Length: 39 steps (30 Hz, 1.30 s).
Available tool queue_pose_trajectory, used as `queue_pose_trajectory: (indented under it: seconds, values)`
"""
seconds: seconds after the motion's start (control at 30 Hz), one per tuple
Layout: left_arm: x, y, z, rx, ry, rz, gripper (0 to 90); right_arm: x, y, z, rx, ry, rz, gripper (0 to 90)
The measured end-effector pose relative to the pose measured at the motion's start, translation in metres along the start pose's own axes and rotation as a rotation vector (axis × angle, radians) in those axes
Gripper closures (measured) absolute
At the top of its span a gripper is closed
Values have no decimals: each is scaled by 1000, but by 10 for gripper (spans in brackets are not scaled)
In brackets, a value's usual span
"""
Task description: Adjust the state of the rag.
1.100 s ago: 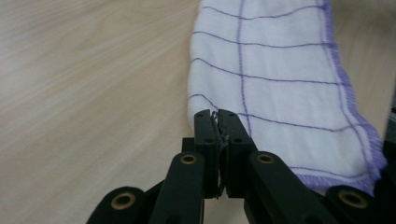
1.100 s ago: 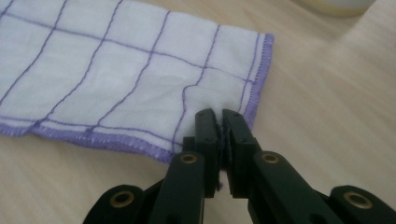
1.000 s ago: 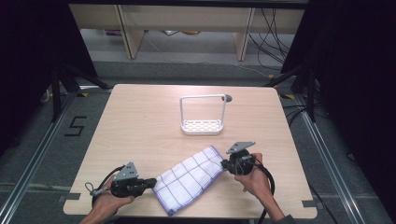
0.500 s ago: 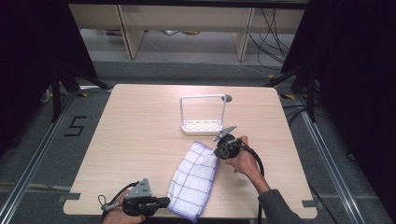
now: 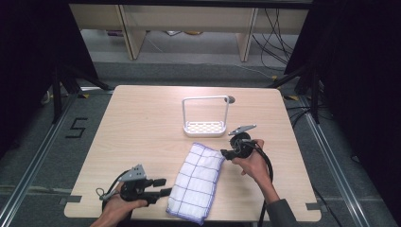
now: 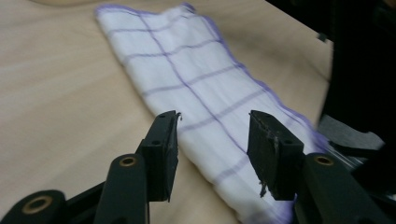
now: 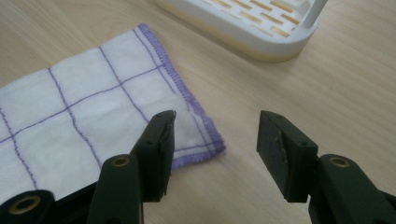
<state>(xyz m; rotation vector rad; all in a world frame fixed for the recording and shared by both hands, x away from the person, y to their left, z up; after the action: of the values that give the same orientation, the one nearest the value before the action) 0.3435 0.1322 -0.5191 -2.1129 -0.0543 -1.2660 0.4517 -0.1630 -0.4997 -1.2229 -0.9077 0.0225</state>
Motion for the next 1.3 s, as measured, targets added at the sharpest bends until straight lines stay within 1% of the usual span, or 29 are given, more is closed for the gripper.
queue_pose_trajectory:
  seconds: [0.03, 0.07, 0.1, 0.13, 0.2, 0.27, 0.3, 0.33, 0.4, 0.43, 0.47, 0.5, 0.53, 0.6, 0.63, 0.67, 0.73, 0.77, 0.83, 0.9, 0.97, 1.0, 1.03, 1.07, 1.1, 1.13, 1.2, 1.23, 1.3]
  values:
    - [10, 8, 12, 40, 12, -5, 511, -2, 3, 2, 12, 11, -6, 459]
    - [10, 8, 12, 40, 12, -5, 507, -2, 3, 2, 12, 11, -6, 459]
    - [19, 15, 19, 43, -3, -14, 507, -3, 2, 2, 4, 4, 0, 457]
    - [31, 26, 28, 47, -20, -18, 497, -4, 3, 2, -9, 20, 16, 440]
    - [36, 30, 31, 59, -12, -5, 487, -3, 2, 1, -18, 27, 5, 437]
    - [49, 42, 37, 61, -5, 9, 482, -3, 2, 2, -20, 40, -12, 429]
    - [54, 47, 40, 67, -16, 7, 476, -5, 1, 1, -19, 21, 8, 422]
    - [59, 54, 43, 69, -11, 4, 474, -6, 2, 1, -17, 30, 18, 420]
    - [71, 67, 48, 76, -10, 33, 465, -10, 5, 0, -10, 54, 23, 421]
    - [71, 67, 48, 76, -10, 33, 462, -10, 5, 0, -10, 54, 23, 421]
    - [74, 73, 49, 72, -5, 49, 462, -12, 6, -1, -6, 53, 26, 420]
    - [80, 82, 52, 91, -3, 61, 446, -13, 8, -2, -9, 80, 21, 414]
    - [80, 82, 52, 91, -3, 61, 440, -13, 8, -2, -9, 80, 21, 414]
    - [85, 94, 54, 88, -5, 79, 431, -14, 9, -2, -3, 80, 20, 409]
    - [87, 104, 57, 110, 7, 98, 423, -13, 11, -1, -5, 85, 17, 405]
    - [87, 104, 57, 110, 7, 98, 422, -13, 11, -1, -5, 85, 17, 405]
    - [88, 112, 61, 133, 41, 128, 419, -11, 14, 1, -18, 91, 9, 403]
    - [89, 120, 66, 139, 29, 134, 415, -9, 16, 3, -16, 86, 8, 403]
    - [89, 125, 68, 144, 13, 131, 415, -8, 18, 4, -31, 76, 18, 403]
    - [90, 129, 73, 155, 37, 158, 418, -8, 19, 4, -38, 62, 15, 403]
    - [92, 136, 75, 148, 6, 133, 429, -6, 20, 4, -47, 70, 9, 404]
    - [92, 136, 75, 148, 6, 133, 436, -6, 20, 4, -47, 70, 9, 404]
    - [91, 137, 76, 147, 30, 161, 436, -6, 20, 4, -47, 74, 11, 405]
    - [90, 140, 76, 152, 33, 164, 436, -7, 19, 4, -41, 79, 16, 404]
    - [89, 143, 76, 155, 53, 183, 436, -7, 19, 4, -41, 79, 16, 404]
    - [88, 145, 75, 164, 76, 188, 432, -7, 19, 2, -44, 73, 10, 403]
    - [90, 148, 73, 155, 87, 185, 440, -8, 19, 2, -43, 78, 13, 402]
    - [91, 149, 73, 162, 105, 191, 453, -8, 19, 2, -41, 76, 15, 401]
    - [91, 152, 71, 173, 149, 193, 524, -8, 19, 2, -39, 65, 11, 402]
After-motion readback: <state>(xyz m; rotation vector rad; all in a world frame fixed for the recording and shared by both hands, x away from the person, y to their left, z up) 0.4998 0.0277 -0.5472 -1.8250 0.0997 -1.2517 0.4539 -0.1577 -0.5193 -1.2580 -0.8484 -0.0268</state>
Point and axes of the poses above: each handheld gripper's, and its own axes: y roughly forward along the jaws, x roughly out of its top, z roughly to its left, the point moved 5 cm from there along y, roughly forward along the jaws, and after that the axes turned 2 degrees about z, right-handed, at the moved point
